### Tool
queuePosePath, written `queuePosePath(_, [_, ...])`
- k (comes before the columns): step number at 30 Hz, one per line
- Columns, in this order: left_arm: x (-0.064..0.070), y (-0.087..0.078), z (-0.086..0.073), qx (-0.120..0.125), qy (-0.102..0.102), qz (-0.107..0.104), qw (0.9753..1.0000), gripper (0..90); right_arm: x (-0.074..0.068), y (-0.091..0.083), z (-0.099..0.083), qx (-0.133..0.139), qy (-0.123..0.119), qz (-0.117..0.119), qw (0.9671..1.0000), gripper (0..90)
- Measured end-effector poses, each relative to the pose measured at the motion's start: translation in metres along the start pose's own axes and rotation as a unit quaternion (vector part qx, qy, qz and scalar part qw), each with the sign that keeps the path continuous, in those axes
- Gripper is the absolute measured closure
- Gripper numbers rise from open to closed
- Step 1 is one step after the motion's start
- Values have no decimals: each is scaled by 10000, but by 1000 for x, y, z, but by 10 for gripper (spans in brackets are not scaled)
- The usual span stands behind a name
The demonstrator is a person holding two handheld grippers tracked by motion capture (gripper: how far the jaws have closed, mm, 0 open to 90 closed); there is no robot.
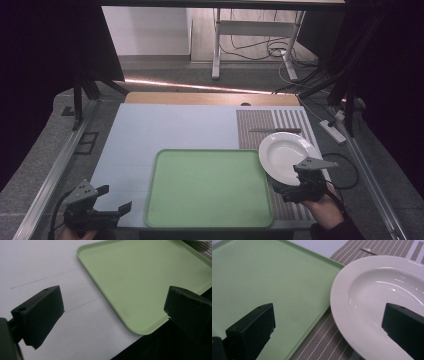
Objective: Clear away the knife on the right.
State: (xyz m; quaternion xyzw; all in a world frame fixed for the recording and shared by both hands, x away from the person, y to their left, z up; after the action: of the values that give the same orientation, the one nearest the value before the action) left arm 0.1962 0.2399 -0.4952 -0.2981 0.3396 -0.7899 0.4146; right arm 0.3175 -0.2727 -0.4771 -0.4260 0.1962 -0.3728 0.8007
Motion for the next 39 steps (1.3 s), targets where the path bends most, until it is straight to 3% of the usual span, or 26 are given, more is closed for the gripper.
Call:
queuePosePath(11, [0, 0, 0, -20, -3, -2, 10000, 24, 15, 13, 13, 29, 50, -79, 10000, 0])
queuePosePath(19, [0, 1, 0, -30, 1, 7, 10000, 24, 28, 25, 19, -191, 55, -198, 9996, 0])
queuePosePath(33, [-1, 1, 0, -22, -17, -15, 10000, 24, 53, 43, 33, -302, 183, -372, 9987, 0])
queuePosePath(39, [-1, 0, 0, -22, -17, -17, 10000, 23, 60, 49, 40, -321, 203, -312, 9988, 0])
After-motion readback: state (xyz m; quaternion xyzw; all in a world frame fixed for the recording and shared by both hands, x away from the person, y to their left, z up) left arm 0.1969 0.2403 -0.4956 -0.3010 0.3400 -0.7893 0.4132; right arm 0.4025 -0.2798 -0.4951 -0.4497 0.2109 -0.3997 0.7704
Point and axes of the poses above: each handheld gripper's, and its own axes: y roughly forward along the jaws, z roughly out of its top, x roughly to its right, the point moved 5 cm from there along y, roughly forward along the jaws, and after that the axes turned 14 degrees about -x, right-handed, at the moved point
